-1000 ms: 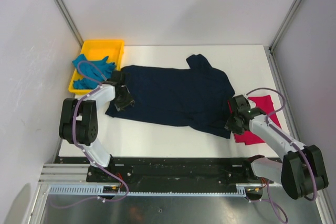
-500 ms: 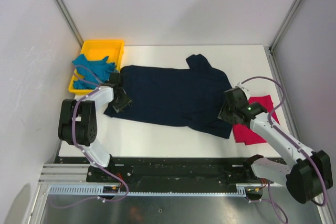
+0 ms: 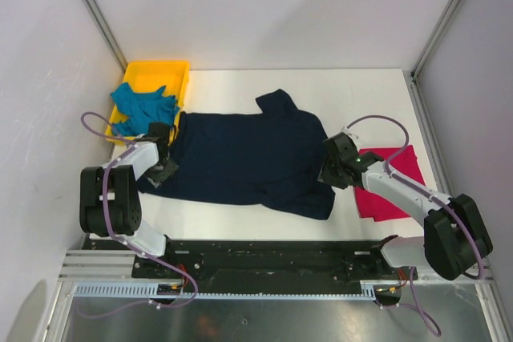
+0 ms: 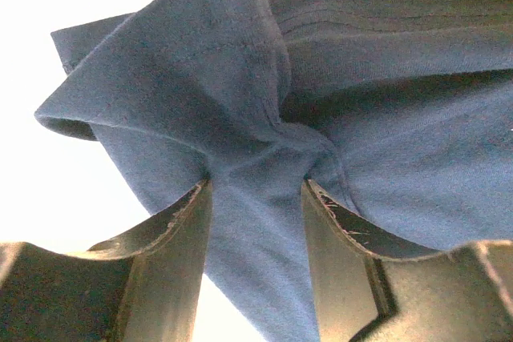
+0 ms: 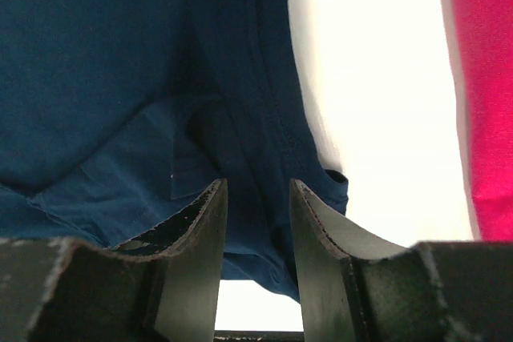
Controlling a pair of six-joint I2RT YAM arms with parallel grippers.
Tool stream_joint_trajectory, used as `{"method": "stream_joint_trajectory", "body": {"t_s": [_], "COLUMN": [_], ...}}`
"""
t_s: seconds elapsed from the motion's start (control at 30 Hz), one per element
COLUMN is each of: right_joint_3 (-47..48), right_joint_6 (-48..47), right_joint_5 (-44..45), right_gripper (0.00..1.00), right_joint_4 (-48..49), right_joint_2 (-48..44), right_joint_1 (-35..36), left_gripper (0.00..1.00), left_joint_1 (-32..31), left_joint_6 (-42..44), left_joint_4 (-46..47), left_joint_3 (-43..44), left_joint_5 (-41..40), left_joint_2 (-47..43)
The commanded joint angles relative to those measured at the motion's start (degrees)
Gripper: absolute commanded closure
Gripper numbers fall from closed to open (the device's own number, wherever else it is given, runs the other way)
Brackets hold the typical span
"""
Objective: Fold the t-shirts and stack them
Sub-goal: Fold the flattened tshirt in 1/3 of the way
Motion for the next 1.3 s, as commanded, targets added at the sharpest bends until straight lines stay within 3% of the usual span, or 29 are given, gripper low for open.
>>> {"method": "stream_joint_trajectory", "body": {"t_s": [0.0,0.2,0.43,0.87,1.07,1.2,1.27], "right_joint_3": [1.4,-3.2,-11.4,-12.9,-12.0,-9.9,-9.4], "right_joint_6": [1.3,7.1,10.6,9.0,5.4,3.0,2.6], "right_joint_5": [1.2,4.3,1.8,3.2,3.0,4.0,3.5], "right_gripper": [0.58,0.60,0.69,0.69,0.96,0.99,0.95], "right_joint_4": [1.2,-2.9,-1.8,4.1,6.3,4.4,3.2], "right_joint_2": [0.6,-3.9,-9.5,-3.0,0.1,0.2,-0.9], "right_joint_1": [2.2,3.7,1.2,-0.1,-4.9,-7.5,-7.9], "left_gripper": [0.47,0.47,0.46,0.46,0.46,0.46,0.46], "left_joint_1": [0.0,-0.9,-1.0,-1.0,-1.0,-1.0,-1.0], "left_joint_6": [2.1,2.7,2.6,2.7,2.7,2.7,2.7], "left_joint_4": [-3.3,-3.3,-3.3,-3.2,-3.2,-3.3,-3.3], "left_joint_3": [0.2,0.2,0.3,0.6,0.3,0.3,0.3], "left_joint_5": [-3.3,-2.8,-2.6,-2.4,-2.2,-2.4,-2.3], "left_joint_2": [-2.2,-2.3,-1.9,-1.4,-1.5,-1.6,-1.6]}}
